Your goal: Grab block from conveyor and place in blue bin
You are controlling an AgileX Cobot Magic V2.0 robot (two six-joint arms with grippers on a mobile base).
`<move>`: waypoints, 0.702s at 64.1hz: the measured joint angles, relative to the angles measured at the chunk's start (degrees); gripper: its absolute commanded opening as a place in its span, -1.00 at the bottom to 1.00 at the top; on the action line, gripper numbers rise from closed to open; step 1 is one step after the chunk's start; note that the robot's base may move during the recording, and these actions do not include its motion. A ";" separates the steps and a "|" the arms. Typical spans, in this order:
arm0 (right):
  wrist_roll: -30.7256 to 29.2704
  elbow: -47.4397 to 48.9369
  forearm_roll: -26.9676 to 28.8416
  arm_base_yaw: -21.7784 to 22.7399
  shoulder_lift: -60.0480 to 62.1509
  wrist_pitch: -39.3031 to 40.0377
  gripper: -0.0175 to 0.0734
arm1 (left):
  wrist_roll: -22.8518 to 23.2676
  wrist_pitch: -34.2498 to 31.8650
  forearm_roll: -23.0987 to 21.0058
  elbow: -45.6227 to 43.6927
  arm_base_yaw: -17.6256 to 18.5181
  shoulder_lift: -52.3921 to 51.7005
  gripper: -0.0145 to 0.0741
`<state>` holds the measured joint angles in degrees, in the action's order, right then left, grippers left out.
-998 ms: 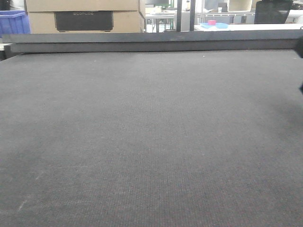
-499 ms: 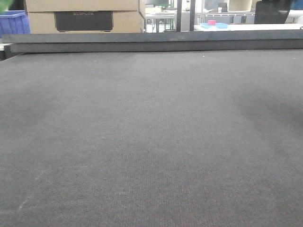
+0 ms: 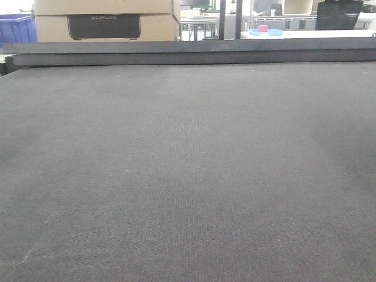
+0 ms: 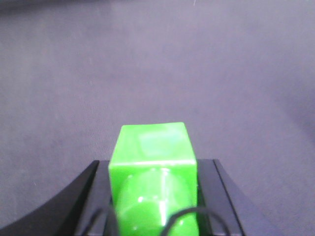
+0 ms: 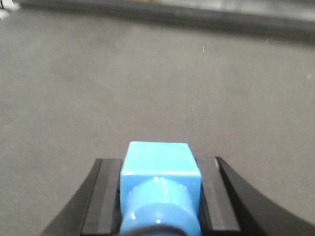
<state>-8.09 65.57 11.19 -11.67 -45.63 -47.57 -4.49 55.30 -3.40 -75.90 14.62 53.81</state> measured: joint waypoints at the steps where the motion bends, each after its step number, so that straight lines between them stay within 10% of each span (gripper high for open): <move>1: -0.10 0.00 0.00 0.00 0.47 -0.01 -0.97 | 0.00 0.00 0.00 0.00 0.00 -0.46 -0.92; 45: -0.32 0.00 0.00 0.00 8.55 -1.28 -0.97 | 0.00 -0.10 0.23 0.00 0.00 -7.75 -0.92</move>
<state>-8.41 65.57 11.19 -11.67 -37.07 -48.85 -4.49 55.19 -3.16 -75.90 14.62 46.06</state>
